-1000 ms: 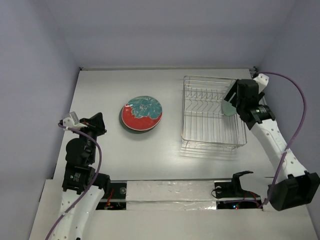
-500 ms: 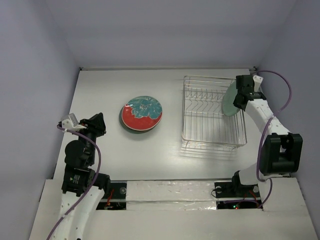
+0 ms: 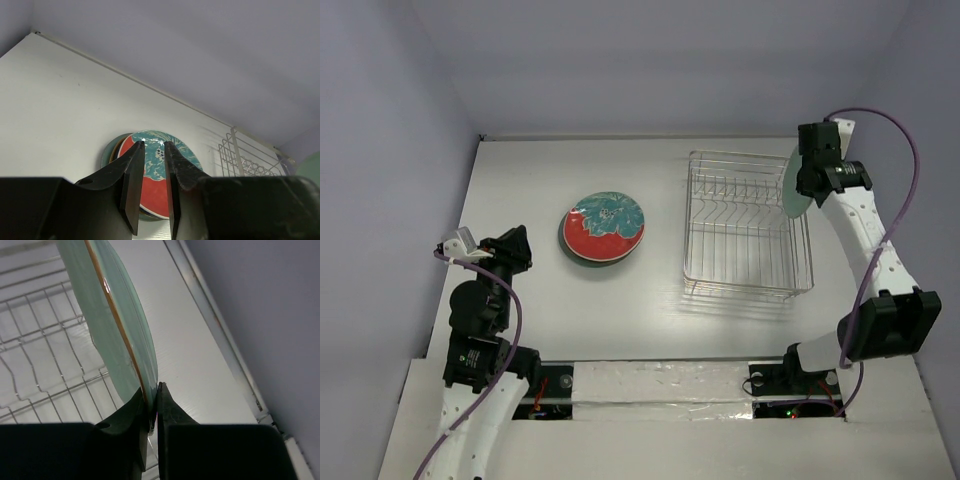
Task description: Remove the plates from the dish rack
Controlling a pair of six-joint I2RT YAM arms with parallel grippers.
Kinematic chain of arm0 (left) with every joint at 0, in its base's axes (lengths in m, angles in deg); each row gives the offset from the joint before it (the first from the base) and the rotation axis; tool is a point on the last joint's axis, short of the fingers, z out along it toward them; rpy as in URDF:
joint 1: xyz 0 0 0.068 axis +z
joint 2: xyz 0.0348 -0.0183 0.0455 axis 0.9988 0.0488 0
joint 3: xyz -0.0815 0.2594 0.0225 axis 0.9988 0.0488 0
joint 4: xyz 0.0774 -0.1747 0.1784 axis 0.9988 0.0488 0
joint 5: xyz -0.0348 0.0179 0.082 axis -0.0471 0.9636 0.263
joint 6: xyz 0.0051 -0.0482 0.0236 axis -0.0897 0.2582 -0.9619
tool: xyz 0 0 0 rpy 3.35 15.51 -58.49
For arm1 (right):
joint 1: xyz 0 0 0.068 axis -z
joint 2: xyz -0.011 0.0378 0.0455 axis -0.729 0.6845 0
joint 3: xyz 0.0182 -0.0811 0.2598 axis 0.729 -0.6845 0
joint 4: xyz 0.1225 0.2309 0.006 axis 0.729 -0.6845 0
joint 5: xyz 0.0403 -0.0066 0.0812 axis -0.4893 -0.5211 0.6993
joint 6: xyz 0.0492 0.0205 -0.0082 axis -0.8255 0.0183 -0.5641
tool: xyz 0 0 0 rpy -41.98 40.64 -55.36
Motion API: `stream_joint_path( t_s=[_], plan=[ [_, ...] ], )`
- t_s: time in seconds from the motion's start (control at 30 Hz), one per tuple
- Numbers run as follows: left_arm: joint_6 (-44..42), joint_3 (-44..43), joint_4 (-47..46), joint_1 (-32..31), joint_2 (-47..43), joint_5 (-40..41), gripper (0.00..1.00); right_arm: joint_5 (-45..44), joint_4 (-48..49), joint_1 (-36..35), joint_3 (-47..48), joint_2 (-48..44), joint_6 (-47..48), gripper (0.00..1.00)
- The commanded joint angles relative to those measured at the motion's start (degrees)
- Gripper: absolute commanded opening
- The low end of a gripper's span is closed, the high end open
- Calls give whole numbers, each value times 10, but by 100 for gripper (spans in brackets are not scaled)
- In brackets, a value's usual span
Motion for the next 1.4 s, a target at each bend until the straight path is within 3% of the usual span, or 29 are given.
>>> stream_joint_path(
  t_s=[0.0,0.17,0.27,0.37,0.53,0.7,0.97,1.3,1.37],
  plan=[
    [0,-3,-25,-3,-4,-2,20,-72,13,-41,97,-50,7,0],
    [0,-3,-23,-3,-5,-2,20,-24,15,-99,132,-81,-21,0],
    [1,-3,-22,-3,-4,-2,21,90,64,-131,104,-103,-71,0],
    [1,-3,-18,-3,2,-2,21,231,193,-192,26,-100,-158,0],
    [3,-5,-14,-3,6,-2,22,305,329,-293,3,-36,-236,0],
    [3,-5,-10,-3,9,-2,22,395,496,-338,-15,72,-327,0],
    [4,-5,-8,-3,22,-2,24,419,576,-381,-29,197,-391,1],
    [4,-5,-11,-3,28,-2,39,392,635,-391,-148,208,-418,25],
    [3,-5,-12,-3,29,-2,47,394,628,-391,-154,206,-413,33]
  ],
)
